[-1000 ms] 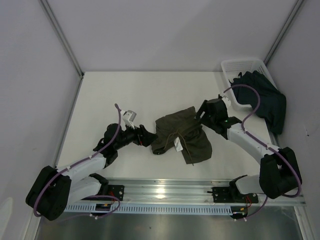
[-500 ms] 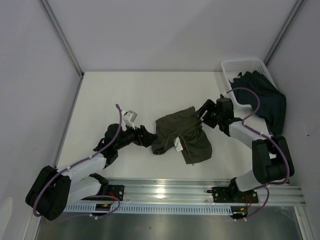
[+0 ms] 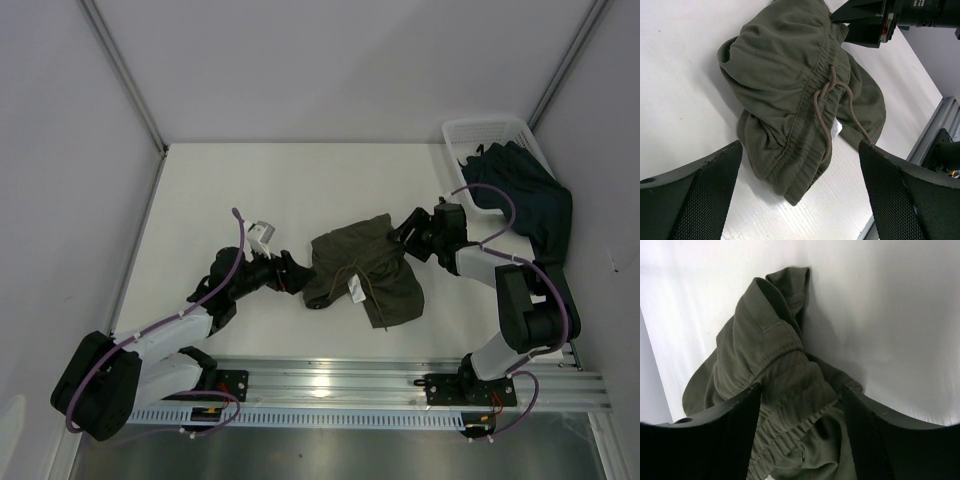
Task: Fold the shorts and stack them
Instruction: Flatten the shorts out
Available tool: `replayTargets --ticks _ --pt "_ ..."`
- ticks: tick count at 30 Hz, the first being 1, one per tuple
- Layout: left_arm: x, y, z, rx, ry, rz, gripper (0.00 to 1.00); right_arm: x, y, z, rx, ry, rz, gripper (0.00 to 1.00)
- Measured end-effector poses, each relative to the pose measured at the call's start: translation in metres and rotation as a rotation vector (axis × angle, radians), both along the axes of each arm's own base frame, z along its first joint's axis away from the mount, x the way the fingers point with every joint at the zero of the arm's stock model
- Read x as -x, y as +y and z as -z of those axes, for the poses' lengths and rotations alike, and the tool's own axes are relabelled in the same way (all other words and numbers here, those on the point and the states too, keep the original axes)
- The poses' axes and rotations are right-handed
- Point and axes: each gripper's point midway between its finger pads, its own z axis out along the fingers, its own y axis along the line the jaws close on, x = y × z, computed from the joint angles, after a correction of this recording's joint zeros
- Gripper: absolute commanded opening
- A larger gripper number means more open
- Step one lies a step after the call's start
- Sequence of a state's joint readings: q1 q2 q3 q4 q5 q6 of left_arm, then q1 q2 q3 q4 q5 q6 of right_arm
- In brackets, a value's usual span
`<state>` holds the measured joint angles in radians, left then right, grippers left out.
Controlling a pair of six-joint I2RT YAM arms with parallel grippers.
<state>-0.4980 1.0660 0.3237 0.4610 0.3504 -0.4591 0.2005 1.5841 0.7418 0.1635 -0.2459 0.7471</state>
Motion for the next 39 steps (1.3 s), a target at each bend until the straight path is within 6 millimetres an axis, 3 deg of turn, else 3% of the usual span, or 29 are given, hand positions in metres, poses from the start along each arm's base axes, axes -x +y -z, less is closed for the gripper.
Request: replayTargets --ticks 2,5,6,8,9,17,22,25,26,28,29,32,35,39 --pt "0.000 0.000 0.000 -0.002 -0.002 -0.001 0.99 0.001 0.001 0.001 -0.008 -0.006 -0.005 0.59" --pt "0.000 0.000 0.000 -0.007 -0.006 -0.001 0.99 0.001 0.001 0.002 -0.022 -0.015 -0.013 0.42" --pt "0.000 0.000 0.000 -0.007 -0.007 0.000 0.99 0.000 0.002 0.002 -0.029 -0.018 -0.015 0.28" --pt "0.000 -0.001 0.000 -0.010 -0.010 0.004 0.99 -0.001 0.003 0.000 -0.050 -0.024 -0.021 0.18" --pt "0.001 -0.001 0.001 -0.012 -0.012 0.006 0.99 -0.002 0.004 0.000 -0.059 -0.028 -0.025 0.01" --pt "0.010 -0.021 -0.004 -0.064 -0.059 0.071 0.99 -0.001 0.001 -0.006 -0.108 0.009 -0.010 0.00" --pt "0.016 -0.042 0.001 -0.163 -0.091 0.109 0.99 -0.012 -0.001 -0.044 -0.095 -0.002 -0.006 0.00" --pt "0.017 -0.051 0.005 -0.222 -0.101 0.115 0.99 -0.020 -0.001 -0.073 -0.081 -0.048 -0.010 0.10" --pt "0.016 -0.052 0.007 -0.236 -0.102 0.110 0.99 -0.022 -0.002 -0.080 -0.074 -0.063 -0.009 0.20" --pt "0.013 -0.049 0.009 -0.261 -0.103 0.093 0.99 -0.022 -0.005 -0.088 -0.062 -0.085 -0.009 0.22" --pt "0.012 -0.046 0.011 -0.274 -0.103 0.084 0.99 -0.022 -0.006 -0.088 -0.058 -0.086 -0.009 0.38" --pt "0.010 -0.041 0.015 -0.301 -0.098 0.064 0.99 -0.020 -0.008 -0.083 -0.047 -0.081 -0.011 0.65" --pt "0.008 -0.037 0.017 -0.317 -0.097 0.043 0.99 -0.017 -0.010 -0.074 -0.039 -0.077 -0.013 0.73" --pt "0.007 -0.032 0.020 -0.340 -0.087 0.024 0.99 -0.012 -0.012 -0.057 -0.035 -0.066 -0.011 0.75"
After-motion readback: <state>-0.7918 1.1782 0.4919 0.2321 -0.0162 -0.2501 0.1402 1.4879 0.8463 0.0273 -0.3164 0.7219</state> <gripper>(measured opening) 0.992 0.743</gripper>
